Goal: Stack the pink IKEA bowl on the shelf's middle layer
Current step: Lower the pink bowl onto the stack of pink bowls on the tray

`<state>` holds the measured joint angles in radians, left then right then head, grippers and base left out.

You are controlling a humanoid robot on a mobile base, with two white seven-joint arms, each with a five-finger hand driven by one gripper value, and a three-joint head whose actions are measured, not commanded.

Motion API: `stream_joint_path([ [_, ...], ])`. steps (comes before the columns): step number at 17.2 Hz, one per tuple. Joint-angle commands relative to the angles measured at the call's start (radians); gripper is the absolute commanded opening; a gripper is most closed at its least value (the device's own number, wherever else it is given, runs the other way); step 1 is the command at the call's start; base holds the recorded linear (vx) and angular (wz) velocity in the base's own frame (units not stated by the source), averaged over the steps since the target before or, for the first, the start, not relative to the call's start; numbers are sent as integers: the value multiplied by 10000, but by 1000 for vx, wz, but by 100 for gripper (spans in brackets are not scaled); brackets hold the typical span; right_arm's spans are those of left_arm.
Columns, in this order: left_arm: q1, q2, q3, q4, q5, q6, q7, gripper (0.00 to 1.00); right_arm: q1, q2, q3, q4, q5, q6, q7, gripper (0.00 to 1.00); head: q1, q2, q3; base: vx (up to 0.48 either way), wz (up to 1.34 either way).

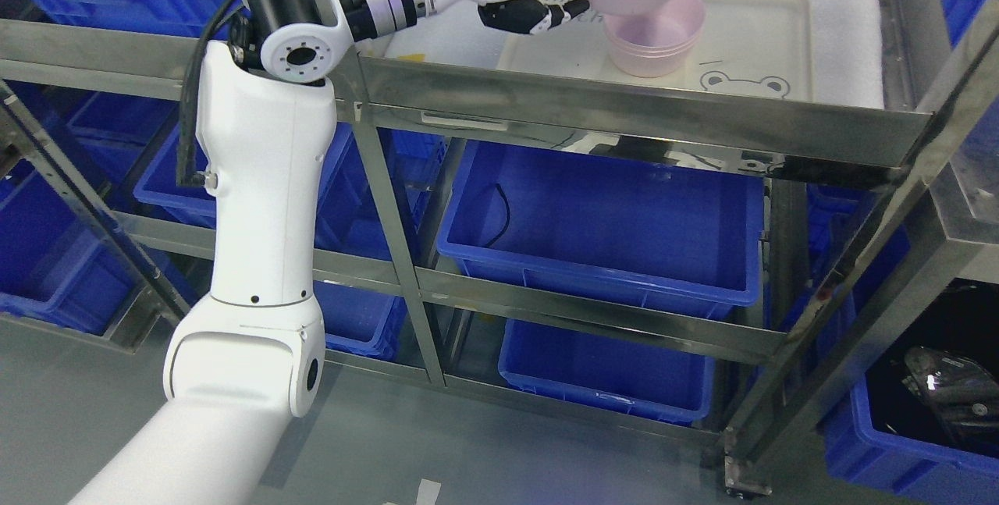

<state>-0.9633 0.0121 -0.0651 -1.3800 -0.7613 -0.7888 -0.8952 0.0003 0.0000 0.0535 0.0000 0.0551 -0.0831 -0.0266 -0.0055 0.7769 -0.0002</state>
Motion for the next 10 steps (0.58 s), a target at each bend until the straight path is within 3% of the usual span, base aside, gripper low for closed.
stream_joint_path([
  [1, -891, 569, 483, 1559, -639, 34, -358, 3, 227, -175, 2, -175, 1, 3, 6, 100, 0, 0, 0, 48, -316],
  [8, -798, 279, -190, 3275, -701, 34, -130, 4, 227, -175, 2, -175, 1, 3, 6, 100, 0, -2, 0, 38, -217],
  [10, -767, 294, -468, 3643, -1326, 34, -114, 4, 227, -175, 2, -175, 1, 3, 6, 100, 0, -3, 0, 31, -177],
])
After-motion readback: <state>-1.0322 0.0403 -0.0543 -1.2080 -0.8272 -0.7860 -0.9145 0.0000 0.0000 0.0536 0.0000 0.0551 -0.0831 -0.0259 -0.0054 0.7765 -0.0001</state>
